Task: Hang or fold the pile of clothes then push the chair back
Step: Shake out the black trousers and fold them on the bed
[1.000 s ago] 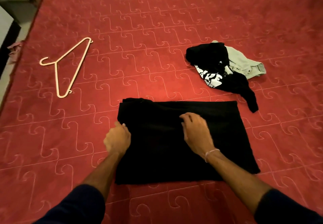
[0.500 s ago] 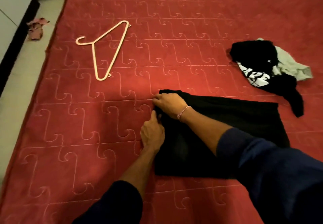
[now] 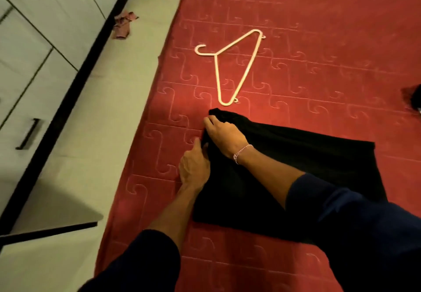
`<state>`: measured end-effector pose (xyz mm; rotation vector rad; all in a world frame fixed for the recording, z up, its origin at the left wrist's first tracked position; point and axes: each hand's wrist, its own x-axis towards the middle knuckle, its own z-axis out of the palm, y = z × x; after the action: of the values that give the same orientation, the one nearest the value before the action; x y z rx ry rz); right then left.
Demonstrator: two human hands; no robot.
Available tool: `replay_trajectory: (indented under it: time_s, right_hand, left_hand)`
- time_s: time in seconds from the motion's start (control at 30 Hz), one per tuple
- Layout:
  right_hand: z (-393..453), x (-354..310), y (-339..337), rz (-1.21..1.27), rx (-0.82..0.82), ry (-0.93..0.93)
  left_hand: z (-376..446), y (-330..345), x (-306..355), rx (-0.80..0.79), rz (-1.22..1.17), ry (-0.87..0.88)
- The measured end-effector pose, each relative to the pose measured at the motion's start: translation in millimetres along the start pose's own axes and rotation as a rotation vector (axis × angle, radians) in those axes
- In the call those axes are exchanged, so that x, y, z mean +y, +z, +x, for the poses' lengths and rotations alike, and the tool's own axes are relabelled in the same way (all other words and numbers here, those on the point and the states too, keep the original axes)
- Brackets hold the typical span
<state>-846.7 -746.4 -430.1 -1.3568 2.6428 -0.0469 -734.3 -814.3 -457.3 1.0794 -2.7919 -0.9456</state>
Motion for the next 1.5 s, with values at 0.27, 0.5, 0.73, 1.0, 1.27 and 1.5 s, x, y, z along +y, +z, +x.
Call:
replay_trajectory:
  time_s: [0.27, 0.5, 0.73, 1.0, 1.27, 1.5]
  right_hand:
    - [57, -42, 3, 0.175, 0.198, 0.138]
    - [99, 27, 0, 0.664, 0.264, 0.691]
    - [92, 60, 8, 0.459, 0.135, 0.681]
    - [17, 57, -39, 0.261, -0.03, 0.661]
    - [-105, -3, -19, 0.288, 0.491, 0.48]
    - [-210, -67, 51, 0.274, 0.313, 0.51]
  left_hand:
    - [33, -19, -69, -0.097, -0.218, 0.021]
    - [46, -16, -74, -0.155, -0.296, -0.033]
    - [48, -14, -75, -0.122, -0.293, -0.018]
    - [45, -13, -71, -0.1, -0.28, -0.023]
    - [32, -24, -62, -0.068, -0.154, -0.004]
    - [-3, -35, -14, -0.068, -0.204, -0.159]
